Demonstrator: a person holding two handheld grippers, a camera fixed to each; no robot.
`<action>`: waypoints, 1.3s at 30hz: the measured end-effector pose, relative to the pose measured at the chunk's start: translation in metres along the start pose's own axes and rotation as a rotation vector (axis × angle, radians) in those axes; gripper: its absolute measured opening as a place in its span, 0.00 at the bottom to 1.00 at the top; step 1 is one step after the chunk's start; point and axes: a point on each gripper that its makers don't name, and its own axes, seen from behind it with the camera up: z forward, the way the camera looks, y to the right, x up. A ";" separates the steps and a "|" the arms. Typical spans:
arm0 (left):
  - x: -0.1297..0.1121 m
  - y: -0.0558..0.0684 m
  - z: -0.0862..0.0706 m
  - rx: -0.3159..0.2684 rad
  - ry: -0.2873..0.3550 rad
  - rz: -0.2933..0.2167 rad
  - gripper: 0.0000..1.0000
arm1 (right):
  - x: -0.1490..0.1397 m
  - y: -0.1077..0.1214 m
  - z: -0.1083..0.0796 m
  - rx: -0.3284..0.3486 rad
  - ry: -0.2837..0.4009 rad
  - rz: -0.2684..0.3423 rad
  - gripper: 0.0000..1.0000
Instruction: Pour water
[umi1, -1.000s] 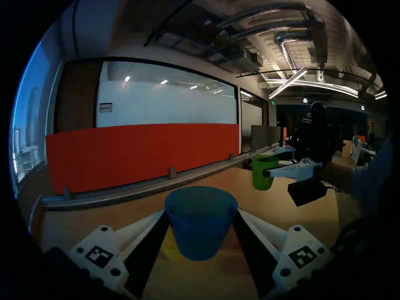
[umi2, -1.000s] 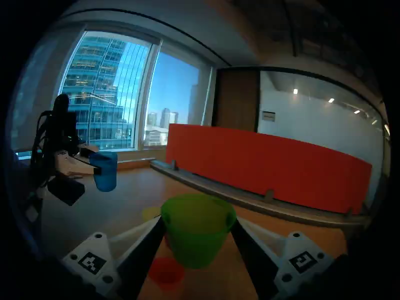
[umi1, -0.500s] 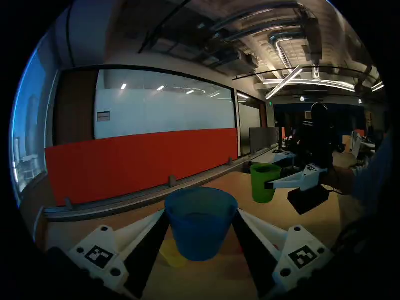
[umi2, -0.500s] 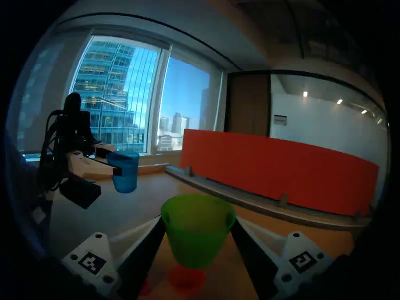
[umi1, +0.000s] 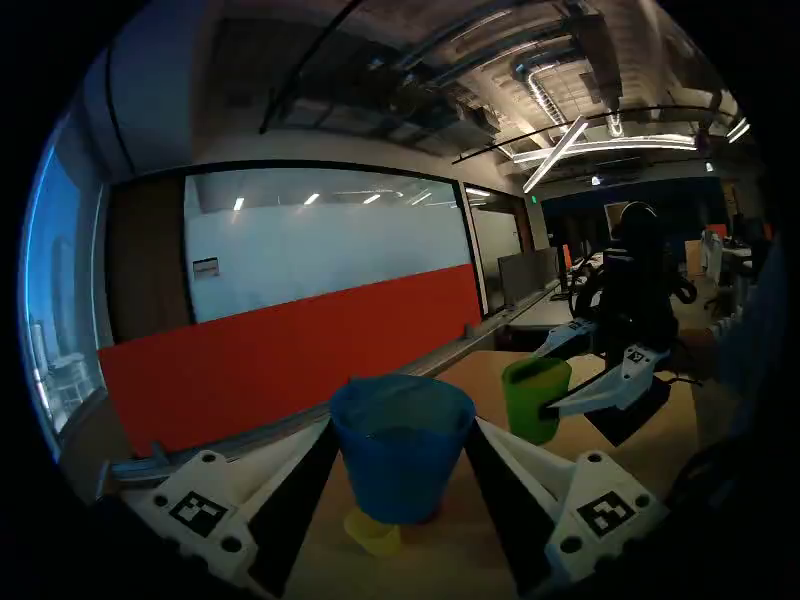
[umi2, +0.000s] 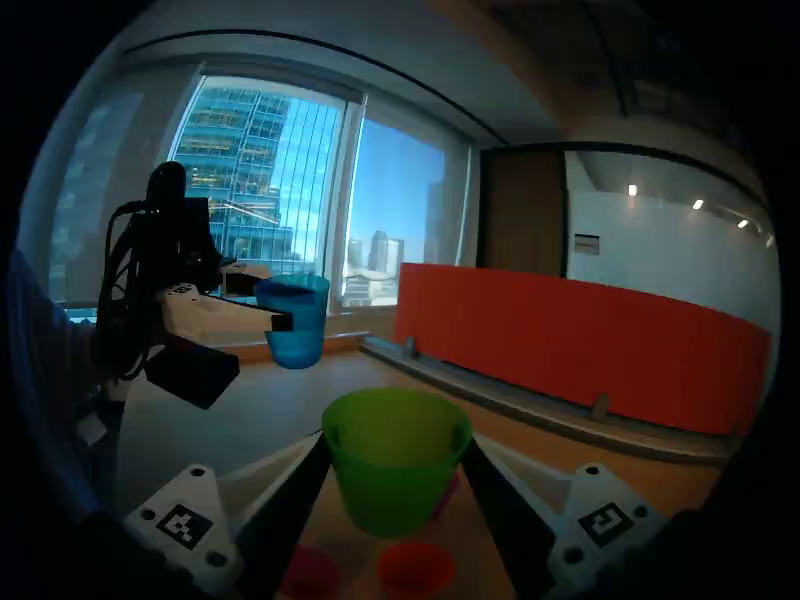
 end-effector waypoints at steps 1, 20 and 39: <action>0.003 0.000 0.000 0.001 0.003 0.008 0.85 | 0.000 -0.002 0.001 0.005 0.000 0.000 0.91; 0.032 0.000 0.001 0.044 0.037 0.212 0.85 | -0.002 -0.046 0.020 0.110 -0.005 -0.019 0.91; 0.061 -0.004 0.001 0.080 0.052 0.425 0.85 | -0.006 -0.071 0.033 0.167 -0.004 -0.021 0.91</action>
